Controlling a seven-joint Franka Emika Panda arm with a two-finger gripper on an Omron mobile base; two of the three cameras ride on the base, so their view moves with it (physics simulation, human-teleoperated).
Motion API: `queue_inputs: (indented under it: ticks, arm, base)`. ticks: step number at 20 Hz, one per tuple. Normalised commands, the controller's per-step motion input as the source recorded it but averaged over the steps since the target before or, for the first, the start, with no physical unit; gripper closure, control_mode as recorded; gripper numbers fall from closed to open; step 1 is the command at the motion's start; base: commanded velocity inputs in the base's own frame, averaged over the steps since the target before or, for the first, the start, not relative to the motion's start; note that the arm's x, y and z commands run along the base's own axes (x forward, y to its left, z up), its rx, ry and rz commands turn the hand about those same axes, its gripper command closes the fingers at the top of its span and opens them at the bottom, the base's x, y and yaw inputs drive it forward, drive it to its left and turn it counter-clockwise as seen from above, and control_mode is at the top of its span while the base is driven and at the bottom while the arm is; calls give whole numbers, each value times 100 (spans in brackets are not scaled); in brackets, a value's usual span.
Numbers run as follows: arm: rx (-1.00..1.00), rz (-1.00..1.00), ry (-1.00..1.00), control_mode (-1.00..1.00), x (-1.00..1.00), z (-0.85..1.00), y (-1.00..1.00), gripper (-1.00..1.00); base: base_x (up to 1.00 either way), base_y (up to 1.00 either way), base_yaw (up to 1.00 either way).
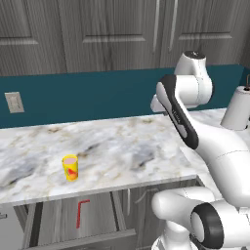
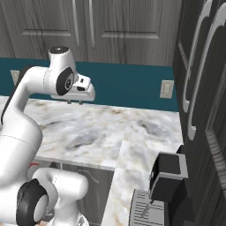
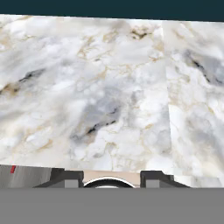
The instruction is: Pick up the straw from the left drawer and put it inside the smoothie cup.
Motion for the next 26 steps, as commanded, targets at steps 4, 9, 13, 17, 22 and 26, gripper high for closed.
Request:
queue_inputs:
  ticks: [4, 9, 13, 17, 22, 26]
  arm:
    - [0, 0, -4, -100, -18, -17, -1, -100]
    - [0, 2, -4, -100, -54, -32, -6, -100]
    - [0, 0, 0, -100, -45, -46, 1, -100]
    - [0, 0, 0, -100, -21, -40, 0, -100]
    - [0, 0, 0, -100, -2, -23, 0, -100]
    - [0, 0, 0, -100, 2, 0, 0, -100]
  base:
    - [0, 0, 0]
    - [0, 0, 0]
    - [0, 0, 0]
    - [0, 0, 0]
    - [0, 0, 0]
    - [0, 0, 0]
